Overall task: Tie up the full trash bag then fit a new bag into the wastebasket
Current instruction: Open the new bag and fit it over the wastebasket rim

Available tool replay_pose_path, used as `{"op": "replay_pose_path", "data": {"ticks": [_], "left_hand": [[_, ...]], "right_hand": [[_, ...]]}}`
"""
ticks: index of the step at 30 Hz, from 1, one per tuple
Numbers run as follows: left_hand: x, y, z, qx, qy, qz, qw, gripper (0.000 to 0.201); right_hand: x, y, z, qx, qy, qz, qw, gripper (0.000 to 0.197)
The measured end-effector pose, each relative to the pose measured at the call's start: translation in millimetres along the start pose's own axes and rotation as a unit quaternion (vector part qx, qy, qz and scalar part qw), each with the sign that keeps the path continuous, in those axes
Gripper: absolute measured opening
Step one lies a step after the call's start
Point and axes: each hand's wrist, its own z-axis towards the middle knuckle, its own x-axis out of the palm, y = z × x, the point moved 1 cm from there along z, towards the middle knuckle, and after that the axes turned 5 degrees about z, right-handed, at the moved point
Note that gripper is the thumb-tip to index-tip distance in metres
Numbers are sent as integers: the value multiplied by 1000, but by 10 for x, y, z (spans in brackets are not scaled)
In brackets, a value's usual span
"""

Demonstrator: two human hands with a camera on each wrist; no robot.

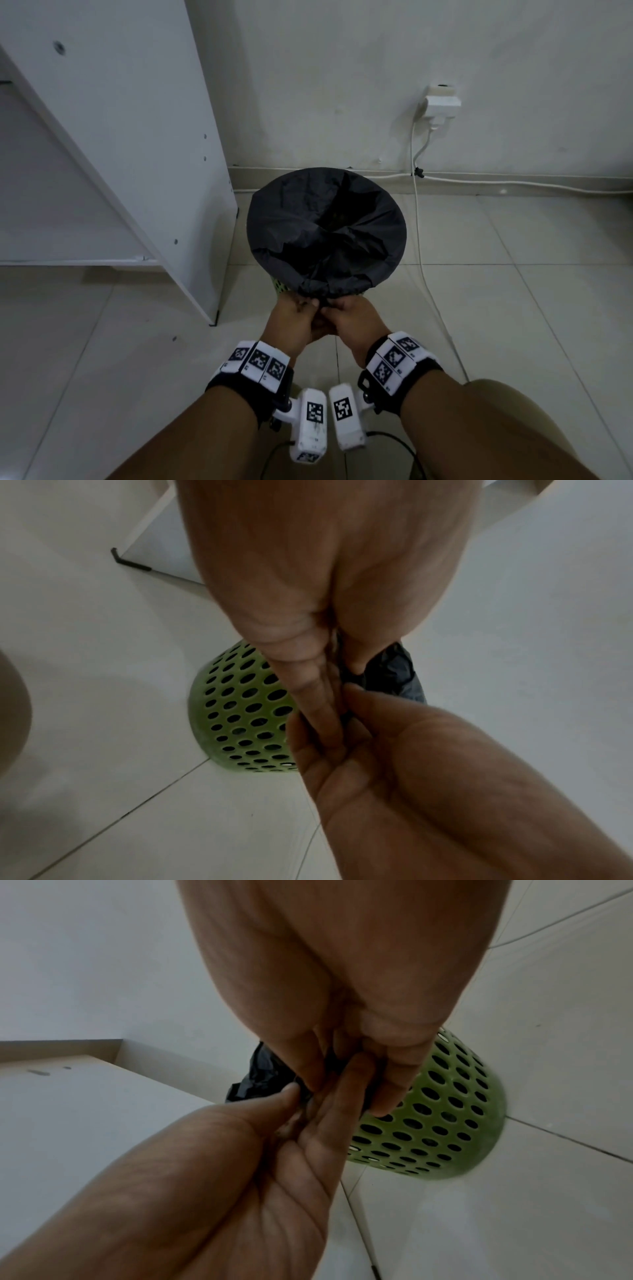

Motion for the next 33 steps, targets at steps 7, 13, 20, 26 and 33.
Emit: {"op": "replay_pose_path", "data": {"ticks": [7, 13, 20, 26, 33], "left_hand": [[-87, -58, 109, -44, -55, 127, 989, 23], [-84, -13, 119, -34, -93, 131, 986, 7], [-42, 30, 1, -46, -65, 39, 996, 4], [-4, 15, -11, -49, -24, -14, 998, 17], [28, -68, -23, -87, -31, 0, 996, 13]], "right_hand": [[-100, -23, -47, 2, -18, -24, 1000, 20], [-193, -50, 5, 16, -74, 24, 997, 21], [-124, -153, 35, 26, -78, 60, 995, 14], [-47, -159, 80, 25, -34, 21, 999, 43], [-60, -106, 39, -3, -18, 14, 1000, 24]]}}
